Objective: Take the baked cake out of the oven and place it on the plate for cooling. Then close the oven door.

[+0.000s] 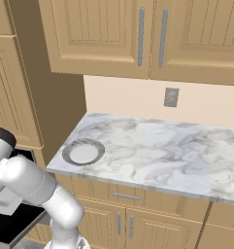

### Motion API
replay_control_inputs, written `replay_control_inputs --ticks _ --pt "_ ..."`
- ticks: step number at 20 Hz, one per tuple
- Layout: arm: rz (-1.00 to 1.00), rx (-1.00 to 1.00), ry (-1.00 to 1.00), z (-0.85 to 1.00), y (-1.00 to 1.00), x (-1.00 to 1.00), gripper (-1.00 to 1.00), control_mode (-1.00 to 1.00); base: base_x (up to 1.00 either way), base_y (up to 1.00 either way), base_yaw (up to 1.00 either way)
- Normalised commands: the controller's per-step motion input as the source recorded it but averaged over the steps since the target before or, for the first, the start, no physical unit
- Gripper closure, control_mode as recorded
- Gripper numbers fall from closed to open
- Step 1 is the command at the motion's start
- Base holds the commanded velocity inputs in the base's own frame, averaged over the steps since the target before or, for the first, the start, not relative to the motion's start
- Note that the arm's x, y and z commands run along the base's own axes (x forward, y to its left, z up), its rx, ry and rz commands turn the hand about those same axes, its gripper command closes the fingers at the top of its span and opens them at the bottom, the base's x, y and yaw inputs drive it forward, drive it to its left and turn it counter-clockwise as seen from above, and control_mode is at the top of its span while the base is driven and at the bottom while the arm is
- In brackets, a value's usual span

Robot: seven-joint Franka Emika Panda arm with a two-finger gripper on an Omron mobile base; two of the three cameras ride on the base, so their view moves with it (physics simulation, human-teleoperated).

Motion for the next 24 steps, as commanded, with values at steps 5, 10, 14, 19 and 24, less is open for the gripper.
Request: replay_control_inputs --ticks 5,10,14,19,24 --pt "0.00 0.00 0.00 -0.02 0.00 0.00 -1.00 -1.00 0.00 0.00 0.00" --pt "0.00 0.00 0.00 0.00 0.00 0.00 -1.00 -1.00 0.00 0.00 0.00" --pt "0.00 0.00 0.00 -0.04 0.01 0.00 -1.00 -1.00 0.00 0.00 0.00" --pt "0.00 0.00 0.00 -0.10 0.16 0.00 -1.00 -1.00 0.00 0.00 0.00" --pt "0.00 0.00 0.00 -0.05 0.34 0.00 -1.00 -1.00 0.00 0.00 0.00"
